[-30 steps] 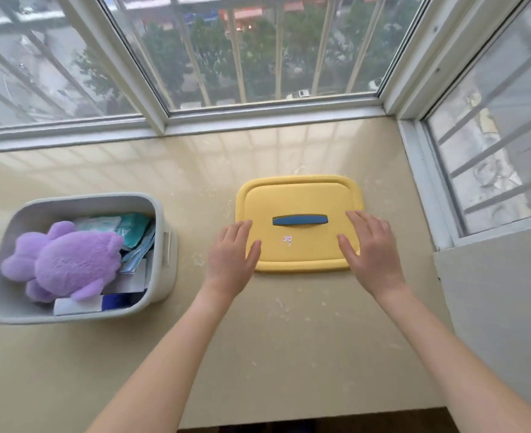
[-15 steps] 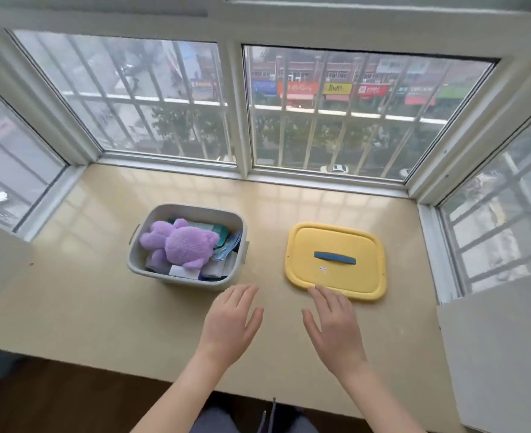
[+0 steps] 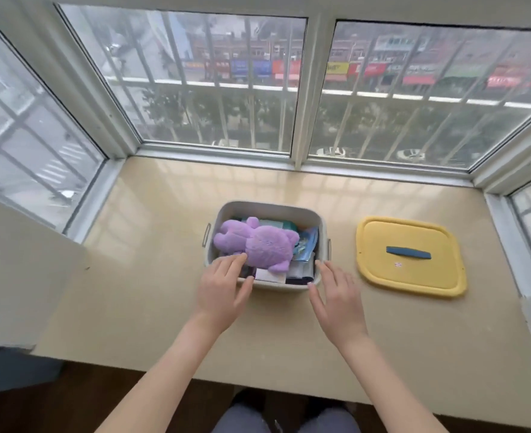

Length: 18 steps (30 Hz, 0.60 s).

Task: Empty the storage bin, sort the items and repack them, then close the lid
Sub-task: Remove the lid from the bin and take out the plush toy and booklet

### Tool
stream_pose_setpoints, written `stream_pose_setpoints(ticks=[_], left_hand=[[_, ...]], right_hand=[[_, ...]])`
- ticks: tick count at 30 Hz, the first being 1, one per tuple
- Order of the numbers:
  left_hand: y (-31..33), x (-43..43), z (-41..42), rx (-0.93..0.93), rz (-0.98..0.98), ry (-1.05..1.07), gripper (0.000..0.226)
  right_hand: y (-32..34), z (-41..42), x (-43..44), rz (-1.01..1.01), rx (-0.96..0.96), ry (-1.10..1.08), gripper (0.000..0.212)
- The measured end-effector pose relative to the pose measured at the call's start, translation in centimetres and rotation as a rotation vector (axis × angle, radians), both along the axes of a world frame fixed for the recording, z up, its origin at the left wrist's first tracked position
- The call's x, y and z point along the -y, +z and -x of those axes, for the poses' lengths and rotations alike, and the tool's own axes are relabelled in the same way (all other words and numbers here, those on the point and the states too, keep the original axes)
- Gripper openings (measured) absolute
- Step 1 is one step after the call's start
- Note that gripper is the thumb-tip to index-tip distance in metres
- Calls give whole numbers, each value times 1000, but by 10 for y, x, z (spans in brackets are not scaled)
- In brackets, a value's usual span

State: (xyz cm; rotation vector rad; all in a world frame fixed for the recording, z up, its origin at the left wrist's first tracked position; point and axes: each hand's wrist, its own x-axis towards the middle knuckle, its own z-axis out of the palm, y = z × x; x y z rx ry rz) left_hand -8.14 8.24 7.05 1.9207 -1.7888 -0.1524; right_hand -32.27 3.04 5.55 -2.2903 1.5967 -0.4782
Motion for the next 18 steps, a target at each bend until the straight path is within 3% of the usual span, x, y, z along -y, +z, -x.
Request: stream_pose_setpoints(ticks=[7, 18], left_hand=[[-20, 53, -47, 31, -88, -91, 58], [-122, 136, -60, 113, -397, -238, 96]], right_hand=[[-8, -37, 27, -31, -94, -77, 56], [-114, -55, 100, -314, -39, -127, 50]])
